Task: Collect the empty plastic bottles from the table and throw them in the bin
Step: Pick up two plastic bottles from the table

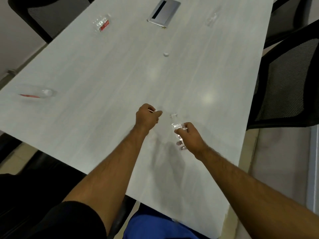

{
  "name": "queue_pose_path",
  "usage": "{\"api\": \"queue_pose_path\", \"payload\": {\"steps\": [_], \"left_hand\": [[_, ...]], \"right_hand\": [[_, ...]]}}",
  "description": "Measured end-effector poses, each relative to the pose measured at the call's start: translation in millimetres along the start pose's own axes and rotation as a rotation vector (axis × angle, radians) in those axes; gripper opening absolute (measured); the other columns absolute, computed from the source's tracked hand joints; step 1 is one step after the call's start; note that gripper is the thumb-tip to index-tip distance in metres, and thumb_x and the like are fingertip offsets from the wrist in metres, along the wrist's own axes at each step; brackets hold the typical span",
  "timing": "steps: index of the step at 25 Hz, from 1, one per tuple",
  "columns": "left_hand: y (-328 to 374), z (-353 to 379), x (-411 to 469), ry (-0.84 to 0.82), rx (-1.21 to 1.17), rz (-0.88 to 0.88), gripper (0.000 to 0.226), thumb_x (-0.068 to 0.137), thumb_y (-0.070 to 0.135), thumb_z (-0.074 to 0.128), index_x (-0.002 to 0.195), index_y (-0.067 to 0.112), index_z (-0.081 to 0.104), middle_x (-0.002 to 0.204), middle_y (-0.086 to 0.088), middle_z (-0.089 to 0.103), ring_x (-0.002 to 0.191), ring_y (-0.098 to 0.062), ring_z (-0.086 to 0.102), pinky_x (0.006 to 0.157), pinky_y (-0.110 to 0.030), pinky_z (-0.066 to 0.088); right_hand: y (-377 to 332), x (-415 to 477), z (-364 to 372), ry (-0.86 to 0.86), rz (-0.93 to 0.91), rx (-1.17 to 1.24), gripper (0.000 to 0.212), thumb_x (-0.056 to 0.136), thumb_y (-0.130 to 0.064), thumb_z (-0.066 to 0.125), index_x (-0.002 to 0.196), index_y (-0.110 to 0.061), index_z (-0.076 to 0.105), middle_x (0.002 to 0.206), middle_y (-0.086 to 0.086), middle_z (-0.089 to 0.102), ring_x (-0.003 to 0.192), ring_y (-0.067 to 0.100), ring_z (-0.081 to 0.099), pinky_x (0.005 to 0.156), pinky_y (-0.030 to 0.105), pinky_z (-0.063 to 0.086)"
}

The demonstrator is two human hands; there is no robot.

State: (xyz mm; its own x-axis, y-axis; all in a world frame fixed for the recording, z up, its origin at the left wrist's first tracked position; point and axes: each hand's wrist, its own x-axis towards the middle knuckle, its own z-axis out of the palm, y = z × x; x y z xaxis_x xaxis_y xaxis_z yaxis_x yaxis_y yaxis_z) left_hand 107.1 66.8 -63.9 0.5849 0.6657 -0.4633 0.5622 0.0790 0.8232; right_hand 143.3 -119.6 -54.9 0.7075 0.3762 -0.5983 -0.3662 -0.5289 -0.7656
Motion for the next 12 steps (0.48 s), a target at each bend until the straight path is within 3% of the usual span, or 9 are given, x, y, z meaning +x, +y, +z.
{"api": "queue_pose_path", "payload": {"steps": [2,4,9,12], "left_hand": [[6.4,1.0,-39.1,-0.047,-0.335,-0.086,0.02,0.082,0.011,0.075,0.091,0.004,0.058,0.09,-0.016,0.065,0.071,-0.024,0.068,0.072,-0.036,0.062],[12.9,2.4,-82.0,-0.064,-0.515,-0.104,0.012,0.088,0.008,0.068,0.098,0.005,0.062,0.099,-0.016,0.067,0.081,-0.024,0.069,0.077,-0.034,0.061],[6.9,1.5,-195.5,-0.135,-0.613,0.019,0.02,0.099,0.009,0.053,0.11,0.011,0.069,0.106,-0.007,0.072,0.1,-0.022,0.068,0.094,-0.036,0.056],[-13.7,-0.3,-275.5,-0.037,-0.613,0.098,0.02,0.098,0.007,0.055,0.105,0.013,0.073,0.106,-0.007,0.072,0.105,-0.024,0.067,0.099,-0.038,0.053]], "right_hand": [[4.1,-22.5,-5.4,-0.028,-0.058,-0.045,0.037,0.088,-0.032,0.064,0.118,-0.015,0.05,0.101,0.006,0.062,0.07,0.023,0.065,0.059,0.037,0.054],[8.8,-48.2,-11.8,-0.032,-0.138,-0.103,0.037,0.089,-0.034,0.064,0.119,-0.019,0.048,0.105,0.005,0.063,0.072,0.02,0.067,0.063,0.036,0.056],[34.8,-119.5,-23.3,-0.047,-0.299,-0.166,0.045,0.082,-0.045,0.068,0.117,-0.027,0.046,0.107,0.005,0.063,0.081,0.022,0.068,0.07,0.037,0.062],[62.2,-181.5,-32.4,-0.033,-0.454,-0.35,0.052,0.083,-0.049,0.071,0.122,-0.027,0.043,0.106,-0.007,0.059,0.085,0.018,0.066,0.074,0.027,0.056]]}}
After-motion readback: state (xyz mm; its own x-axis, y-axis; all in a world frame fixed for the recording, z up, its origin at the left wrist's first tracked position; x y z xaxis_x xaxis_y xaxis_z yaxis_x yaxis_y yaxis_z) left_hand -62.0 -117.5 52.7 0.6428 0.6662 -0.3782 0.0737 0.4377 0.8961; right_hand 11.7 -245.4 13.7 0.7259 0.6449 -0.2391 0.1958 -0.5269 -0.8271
